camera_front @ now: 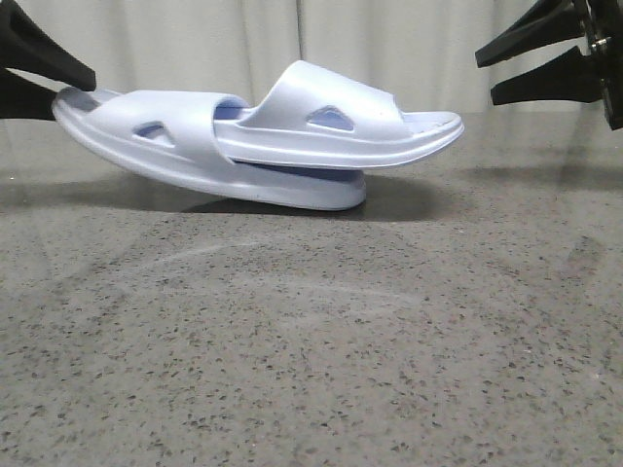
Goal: Insert blue slippers together front up
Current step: 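Lower the stacked slippers to the table and open both grippers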
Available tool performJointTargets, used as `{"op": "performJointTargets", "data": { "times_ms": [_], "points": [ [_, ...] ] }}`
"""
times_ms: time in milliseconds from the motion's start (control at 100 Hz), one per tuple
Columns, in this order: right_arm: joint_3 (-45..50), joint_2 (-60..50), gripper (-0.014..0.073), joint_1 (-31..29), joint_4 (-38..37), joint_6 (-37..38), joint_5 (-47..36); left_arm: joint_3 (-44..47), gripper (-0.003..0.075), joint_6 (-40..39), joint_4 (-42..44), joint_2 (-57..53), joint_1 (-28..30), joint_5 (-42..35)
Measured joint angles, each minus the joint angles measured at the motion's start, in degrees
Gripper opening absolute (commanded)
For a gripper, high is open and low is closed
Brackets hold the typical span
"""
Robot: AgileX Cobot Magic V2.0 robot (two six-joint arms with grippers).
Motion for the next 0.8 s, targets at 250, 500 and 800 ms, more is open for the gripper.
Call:
{"op": "performJointTargets", "data": {
  "times_ms": [250,500,800],
  "points": [
    [0.00,0.00,0.0235,-0.09,-1.90,0.02,0.00,0.00,0.0482,2.53,5.42,0.00,0.00,-1.69],
    [0.00,-0.57,0.0234,-2.39,-5.65,0.02,0.00,-3.67,0.0290,2.93,11.59,0.00,2.29,1.41],
    [0.00,-5.73,-0.0046,-6.01,-5.78,0.61,0.14,-10.45,0.0015,3.14,14.12,-5.60,2.91,1.29]
  ]
}}
